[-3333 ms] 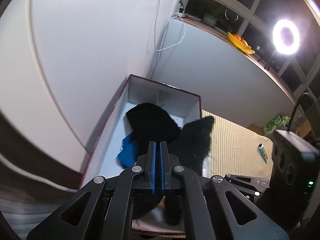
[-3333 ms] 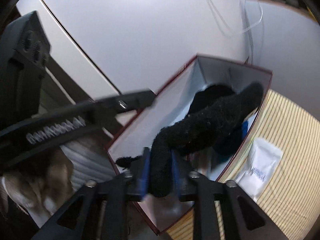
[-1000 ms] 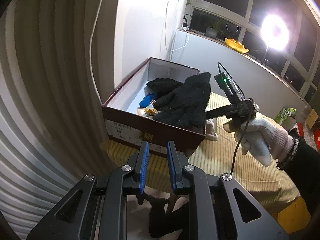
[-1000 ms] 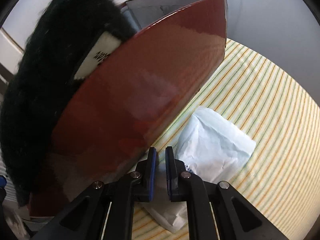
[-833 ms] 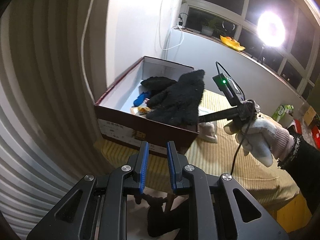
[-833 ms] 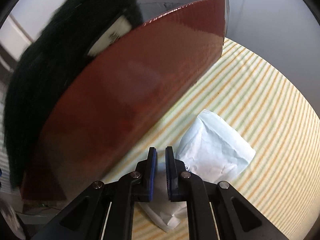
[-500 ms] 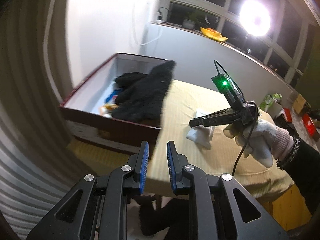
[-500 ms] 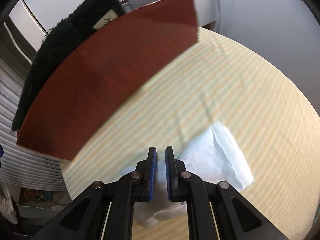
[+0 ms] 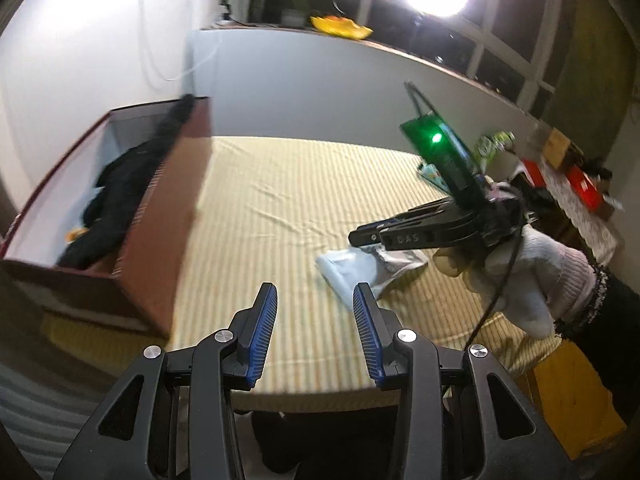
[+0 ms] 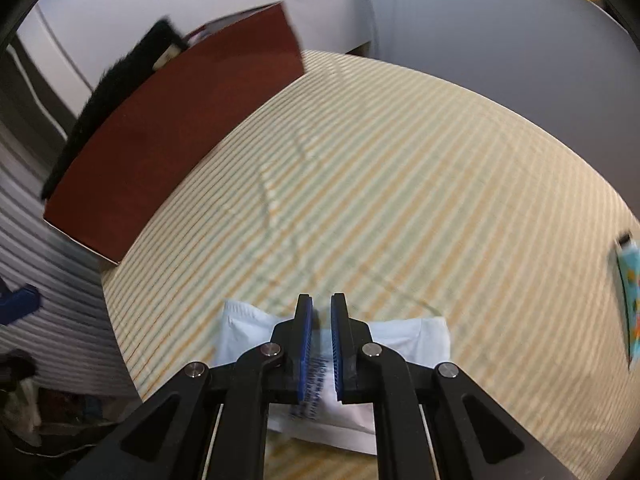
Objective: Organize soft objects
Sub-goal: 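Withdraw both grippers from the shoebox back over the table, then move the left gripper over the white packet while the right moves to the hand cream tube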
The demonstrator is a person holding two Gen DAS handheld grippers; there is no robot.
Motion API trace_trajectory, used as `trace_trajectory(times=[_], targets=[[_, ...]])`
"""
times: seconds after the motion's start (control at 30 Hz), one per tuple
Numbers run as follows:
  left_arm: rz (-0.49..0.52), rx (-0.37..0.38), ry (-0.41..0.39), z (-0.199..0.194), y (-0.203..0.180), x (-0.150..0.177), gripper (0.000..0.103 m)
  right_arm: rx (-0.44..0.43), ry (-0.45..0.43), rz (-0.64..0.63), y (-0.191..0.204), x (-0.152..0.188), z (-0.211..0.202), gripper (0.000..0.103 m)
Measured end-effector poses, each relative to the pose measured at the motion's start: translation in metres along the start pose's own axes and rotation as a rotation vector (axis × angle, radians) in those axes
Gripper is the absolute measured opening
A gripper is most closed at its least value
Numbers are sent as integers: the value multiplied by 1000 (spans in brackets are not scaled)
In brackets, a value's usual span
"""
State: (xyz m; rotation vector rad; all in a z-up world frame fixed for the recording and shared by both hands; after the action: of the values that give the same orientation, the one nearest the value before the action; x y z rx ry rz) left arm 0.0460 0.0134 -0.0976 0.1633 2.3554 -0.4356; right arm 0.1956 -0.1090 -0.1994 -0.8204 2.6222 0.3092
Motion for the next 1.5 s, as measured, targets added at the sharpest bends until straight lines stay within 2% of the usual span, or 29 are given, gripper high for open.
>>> trace_trajectory(times=[0.1,0.17,0.2,0.23,0.33,0.37,0.43,0.53,0.63,0.77,0.87,0.93,1.17,1.33,1.5], targets=[[37,3,23,13,-13,-3,40,-34,-26,72,-21,13,-19,10],[57,7,30,19,-19,-3,44,-35,-55,104,-31,25,-30,24],[69,7,34,23,-21,-4,44,-38,-71,120,-36,31,-37,36],[79,6,38,26,-23,-5,44,-47,-90,139,-40,37,-46,43],[93,13,50,33,-28,-6,44,-57,-132,191,-53,56,-69,46],[99,15,54,36,-28,-7,44,-56,-140,202,-53,51,-65,48],[123,16,66,41,-30,-8,46,-51,-168,230,-63,59,-74,54],[168,23,82,47,-31,-8,56,-30,-200,266,-77,70,-83,56],[215,23,99,54,-32,-7,56,8,-236,301,-92,88,-100,56],[277,25,142,68,-36,-6,56,18,-265,368,-106,97,-97,57],[375,31,184,81,-48,-6,57,44,-285,378,-115,110,-104,63],[455,30,216,92,-58,-5,63,75,-284,372,-119,114,-105,65],[595,10,334,131,-70,0,64,120,-226,345,-139,115,-112,65],[605,-21,331,149,-69,-6,66,128,-229,333,-155,103,-119,65],[494,26,340,161,-59,-21,68,127,-233,347,-170,95,-120,65]])
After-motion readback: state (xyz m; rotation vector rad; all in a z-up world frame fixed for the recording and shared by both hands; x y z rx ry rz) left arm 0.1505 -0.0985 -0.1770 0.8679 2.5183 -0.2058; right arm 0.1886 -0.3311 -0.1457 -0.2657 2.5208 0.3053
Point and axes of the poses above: each gripper's, at about its wrist camera, not at the fingertips, and z roughly the way its jaws point, y to its left, x to its underside, the point moved 2 cm from there along z, roughly the way its jaws point, and after that the axes turned 8 degrees about x, right-handed, at the moved point
